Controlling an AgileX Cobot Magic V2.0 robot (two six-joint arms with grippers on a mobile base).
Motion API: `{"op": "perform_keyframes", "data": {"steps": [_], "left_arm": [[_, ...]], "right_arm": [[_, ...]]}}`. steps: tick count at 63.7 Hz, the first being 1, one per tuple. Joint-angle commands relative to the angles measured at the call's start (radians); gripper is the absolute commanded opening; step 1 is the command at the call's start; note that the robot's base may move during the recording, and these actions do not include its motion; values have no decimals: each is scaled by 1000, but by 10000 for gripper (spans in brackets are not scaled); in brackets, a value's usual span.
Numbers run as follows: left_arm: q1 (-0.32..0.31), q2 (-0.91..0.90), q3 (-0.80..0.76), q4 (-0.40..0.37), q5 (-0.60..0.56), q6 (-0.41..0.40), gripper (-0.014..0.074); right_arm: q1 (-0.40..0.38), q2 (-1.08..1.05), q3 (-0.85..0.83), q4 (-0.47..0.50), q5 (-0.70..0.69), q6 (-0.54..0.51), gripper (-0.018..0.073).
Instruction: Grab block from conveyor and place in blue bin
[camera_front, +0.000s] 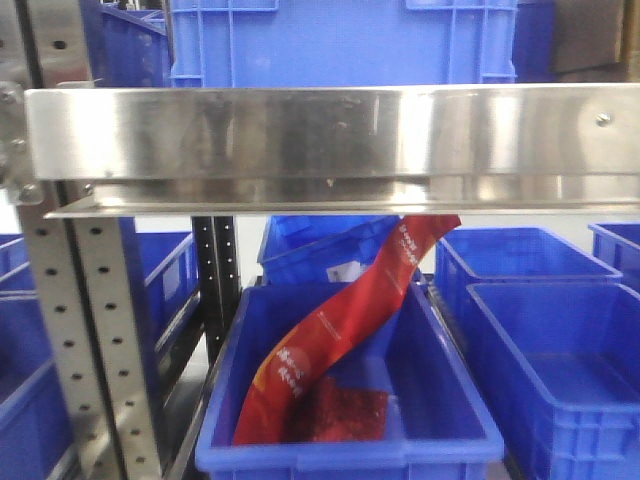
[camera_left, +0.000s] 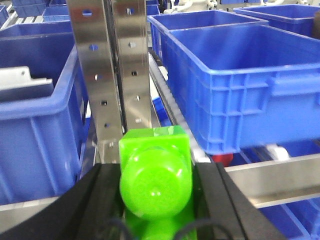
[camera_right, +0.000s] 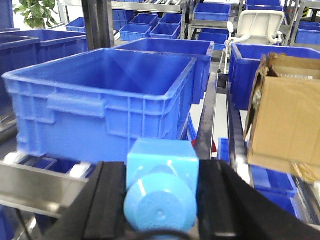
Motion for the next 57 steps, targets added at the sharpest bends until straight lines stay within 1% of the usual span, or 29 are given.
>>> {"op": "perform_keyframes", "data": {"steps": [1, 57], "left_arm": [[-7, -7, 2, -3, -21, -7, -111], [-7, -7, 2, -3, -21, -7, -111]], "right_arm": [[2, -5, 1, -11, -22, -3, -153], [2, -5, 1, -11, -22, -3, -153]]}}
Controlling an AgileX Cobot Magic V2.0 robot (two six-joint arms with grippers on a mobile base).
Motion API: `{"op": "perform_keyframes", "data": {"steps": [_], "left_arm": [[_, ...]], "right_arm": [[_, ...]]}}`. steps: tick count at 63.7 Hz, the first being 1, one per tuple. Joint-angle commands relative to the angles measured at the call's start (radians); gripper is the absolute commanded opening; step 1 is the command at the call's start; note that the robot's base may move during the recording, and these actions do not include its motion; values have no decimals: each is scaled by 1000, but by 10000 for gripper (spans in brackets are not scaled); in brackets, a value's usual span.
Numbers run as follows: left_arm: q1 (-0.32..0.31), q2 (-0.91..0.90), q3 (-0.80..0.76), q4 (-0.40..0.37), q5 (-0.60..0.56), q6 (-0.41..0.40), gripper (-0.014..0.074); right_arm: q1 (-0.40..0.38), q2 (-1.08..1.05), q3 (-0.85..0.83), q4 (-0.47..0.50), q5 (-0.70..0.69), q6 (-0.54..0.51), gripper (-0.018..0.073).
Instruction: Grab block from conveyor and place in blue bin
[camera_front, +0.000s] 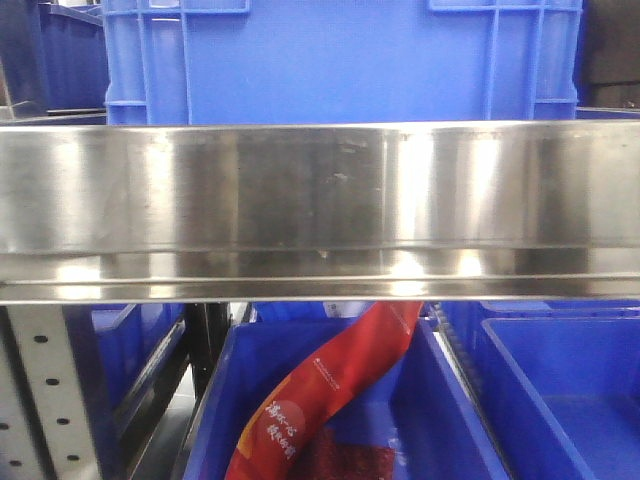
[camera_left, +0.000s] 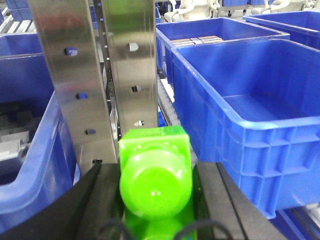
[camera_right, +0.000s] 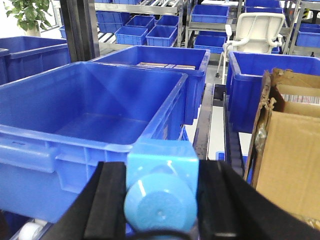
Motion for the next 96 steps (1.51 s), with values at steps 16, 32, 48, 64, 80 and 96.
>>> {"op": "perform_keyframes", "data": {"steps": [16, 32, 48, 64, 80, 96], "left_arm": [[-7, -7, 2, -3, -21, -7, -111], [-7, -7, 2, -3, -21, -7, -111], [-7, -7, 2, -3, -21, -7, -111], [-7, -7, 2, -3, -21, -7, -111], [-7, -7, 2, -3, -48, -7, -111], [-7, -2, -4, -6, -147, -7, -111]], "right_arm": [[2, -5, 1, -11, -22, -3, -153], [2, -5, 1, -11, -22, -3, -153], [2, -5, 1, -11, -22, -3, -153], [2, -5, 1, -11, -22, -3, -153], [2, -5, 1, -11, -30, -3, -153], [4, -5, 0, 40, -28, -3, -153]]}}
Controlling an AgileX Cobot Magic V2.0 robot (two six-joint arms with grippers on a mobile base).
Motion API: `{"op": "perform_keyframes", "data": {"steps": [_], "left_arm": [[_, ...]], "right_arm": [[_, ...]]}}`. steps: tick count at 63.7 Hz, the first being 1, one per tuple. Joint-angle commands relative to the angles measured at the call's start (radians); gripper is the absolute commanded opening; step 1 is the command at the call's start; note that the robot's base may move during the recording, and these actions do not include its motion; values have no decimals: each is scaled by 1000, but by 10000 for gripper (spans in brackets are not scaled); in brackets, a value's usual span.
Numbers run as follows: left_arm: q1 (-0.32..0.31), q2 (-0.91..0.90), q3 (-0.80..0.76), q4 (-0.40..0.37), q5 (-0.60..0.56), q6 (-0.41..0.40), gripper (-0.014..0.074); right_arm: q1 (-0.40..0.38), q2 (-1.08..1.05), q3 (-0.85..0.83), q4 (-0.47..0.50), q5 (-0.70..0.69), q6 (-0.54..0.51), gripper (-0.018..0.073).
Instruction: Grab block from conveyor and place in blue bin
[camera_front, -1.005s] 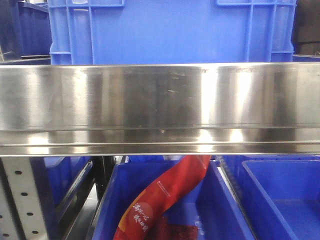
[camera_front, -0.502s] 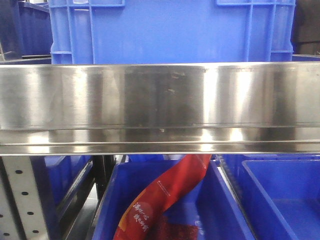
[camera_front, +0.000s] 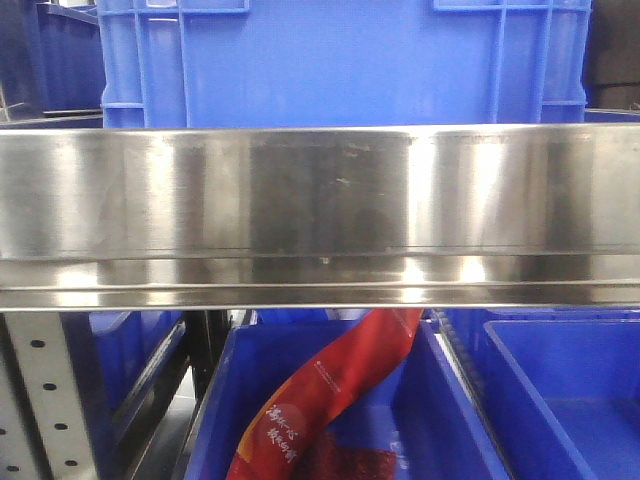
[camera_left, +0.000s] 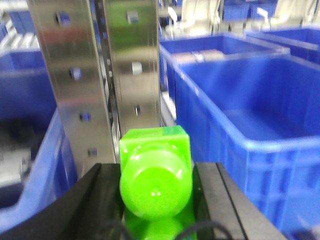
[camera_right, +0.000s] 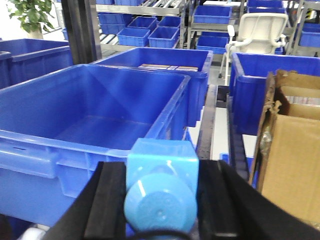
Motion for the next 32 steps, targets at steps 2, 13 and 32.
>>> {"op": "perform_keyframes", "data": {"steps": [2, 13, 32], "left_arm": [[-12, 6, -10, -6, -62, -7, -111], [-158, 109, -94, -4, -61, 2, -111], [-444, 482, -407, 3, -27, 2, -111]], "right_arm": [[10, -3, 0, 26, -25, -3, -153], [113, 64, -53, 28, -27, -3, -153], [237, 376, -347, -33, -24, -4, -153]]}}
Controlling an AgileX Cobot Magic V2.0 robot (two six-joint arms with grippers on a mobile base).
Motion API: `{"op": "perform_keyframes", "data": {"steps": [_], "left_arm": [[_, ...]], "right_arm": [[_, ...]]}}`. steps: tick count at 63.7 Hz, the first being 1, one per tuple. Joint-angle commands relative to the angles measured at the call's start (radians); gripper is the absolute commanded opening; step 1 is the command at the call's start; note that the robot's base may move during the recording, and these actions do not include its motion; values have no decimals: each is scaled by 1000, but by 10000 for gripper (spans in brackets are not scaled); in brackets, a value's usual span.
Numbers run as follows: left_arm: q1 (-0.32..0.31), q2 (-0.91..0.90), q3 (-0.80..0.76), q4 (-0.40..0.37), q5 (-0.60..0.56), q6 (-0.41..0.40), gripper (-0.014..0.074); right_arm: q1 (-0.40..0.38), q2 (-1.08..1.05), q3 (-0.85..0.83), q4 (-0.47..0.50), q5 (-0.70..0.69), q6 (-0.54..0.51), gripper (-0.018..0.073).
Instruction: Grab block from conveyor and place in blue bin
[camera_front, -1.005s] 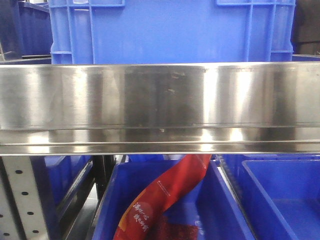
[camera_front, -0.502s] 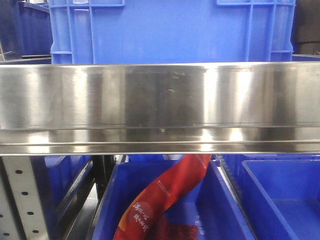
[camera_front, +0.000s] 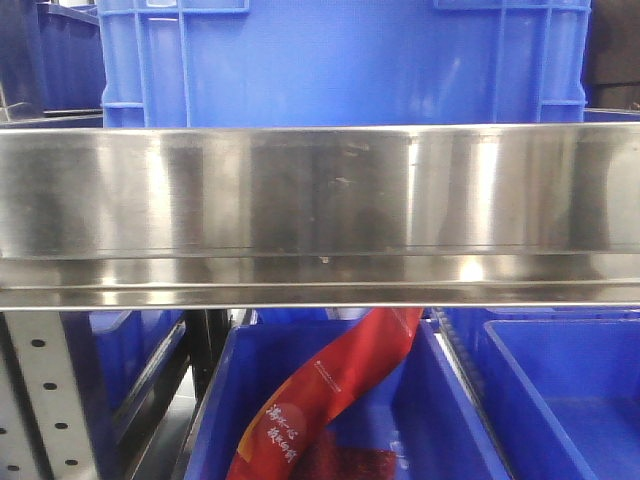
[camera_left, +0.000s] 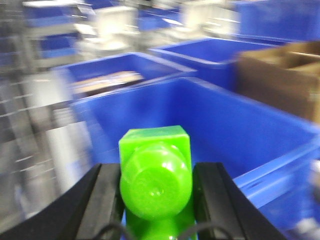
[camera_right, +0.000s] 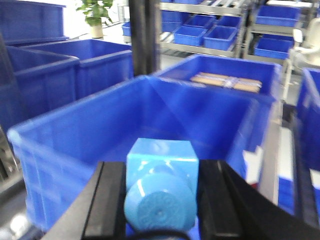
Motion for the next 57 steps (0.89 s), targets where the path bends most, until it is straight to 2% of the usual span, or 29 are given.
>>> {"op": "perform_keyframes", "data": {"steps": [1, 6, 17, 37, 42, 46, 54, 57], "left_arm": [[-59, 111, -82, -1, -6, 0, -111], [-91, 201, -148, -1, -6, 0, -111], [-95, 377, -242, -1, -10, 0, -111], [-91, 535, -258, 1, -48, 0, -95], [-91, 542, -258, 1, -47, 0, -10], [-91, 544, -258, 1, -43, 0, 101], [-91, 544, -258, 1, -43, 0, 441], [-91, 544, -258, 1, -43, 0, 545]], "right_arm": [[16, 102, -89, -16, -19, -4, -153], [19, 183, -145, -16, -18, -4, -153], [19, 337, -194, -16, -27, -4, -153], [19, 507, -194, -16, -34, -4, -134], [19, 525, -194, -16, -36, -4, -55], [19, 529, -194, -16, -36, -4, 45], [19, 529, -194, -16, -38, -4, 335], [19, 527, -194, -16, -38, -4, 411]]}}
